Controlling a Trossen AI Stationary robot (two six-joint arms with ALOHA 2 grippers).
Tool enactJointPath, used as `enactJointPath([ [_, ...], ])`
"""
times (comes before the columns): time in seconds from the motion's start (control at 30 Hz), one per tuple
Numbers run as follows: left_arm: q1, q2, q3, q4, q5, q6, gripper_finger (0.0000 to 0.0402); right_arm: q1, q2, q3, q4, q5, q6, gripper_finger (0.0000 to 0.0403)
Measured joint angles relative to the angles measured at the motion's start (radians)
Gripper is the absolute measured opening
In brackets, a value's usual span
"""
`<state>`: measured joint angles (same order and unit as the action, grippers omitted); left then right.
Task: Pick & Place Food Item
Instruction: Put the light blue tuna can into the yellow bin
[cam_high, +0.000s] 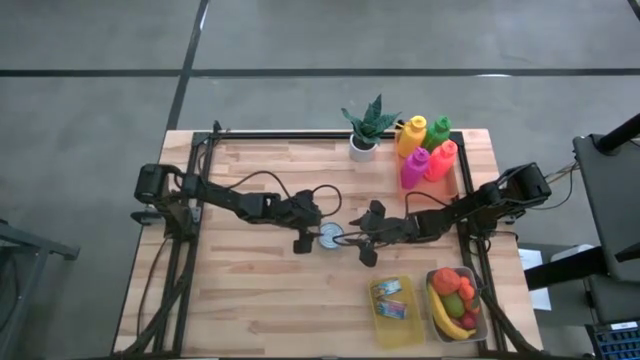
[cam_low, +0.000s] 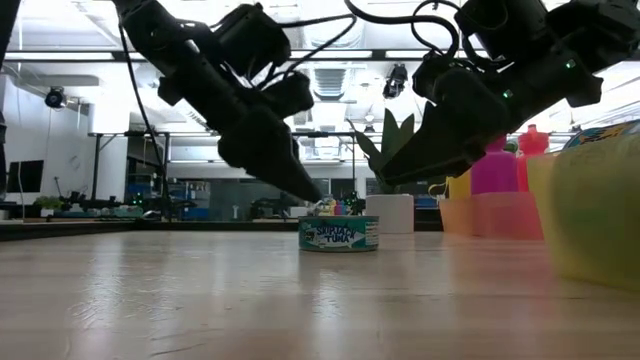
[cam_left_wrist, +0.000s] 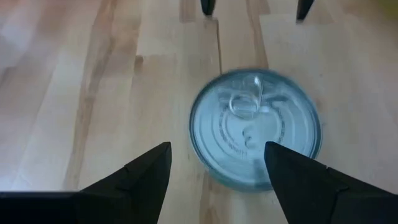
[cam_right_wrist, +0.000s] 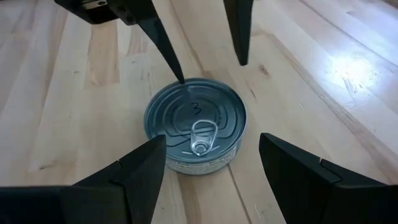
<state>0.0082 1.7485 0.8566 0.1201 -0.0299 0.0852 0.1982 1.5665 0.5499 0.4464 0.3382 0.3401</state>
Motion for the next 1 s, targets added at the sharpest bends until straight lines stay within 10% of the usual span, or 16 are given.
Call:
enactJointPath([
  [1.0, 0.001, -0.007, -0.010, -0.091, 0.003, -0.008, 0.0263, 0.000, 0.000, 0.000, 0.000, 0.001, 0.000, 0.0254],
])
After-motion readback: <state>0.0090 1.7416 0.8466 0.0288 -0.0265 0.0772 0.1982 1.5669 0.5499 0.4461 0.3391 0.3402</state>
